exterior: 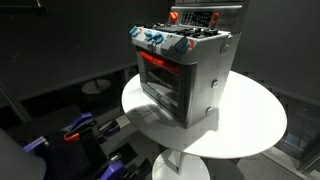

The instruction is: Press the top switch on the stove

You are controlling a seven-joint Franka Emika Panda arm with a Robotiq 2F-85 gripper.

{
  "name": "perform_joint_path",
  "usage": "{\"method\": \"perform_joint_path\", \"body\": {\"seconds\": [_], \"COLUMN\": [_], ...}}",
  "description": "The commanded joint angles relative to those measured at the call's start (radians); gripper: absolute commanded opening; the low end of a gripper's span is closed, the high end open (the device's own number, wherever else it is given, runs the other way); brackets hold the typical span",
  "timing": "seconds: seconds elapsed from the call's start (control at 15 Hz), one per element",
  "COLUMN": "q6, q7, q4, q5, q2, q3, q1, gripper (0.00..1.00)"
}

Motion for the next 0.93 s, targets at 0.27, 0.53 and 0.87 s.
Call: {"method": "perform_joint_path", "body": {"seconds": [0.27, 0.53, 0.87], "q6": [0.019, 0.019, 0.020], "q7": [-0.025, -0.058, -0.101], "q4": [-0.214, -0.301, -0.377], "q5": [-0.047, -0.044, -0.042], "q2": [-0.194, -0.270, -0.346], "q3": [0.004, 0.001, -0.006], "q1": [-0.011, -0.011, -0.013], "gripper": [1.00, 1.00, 1.00]}}
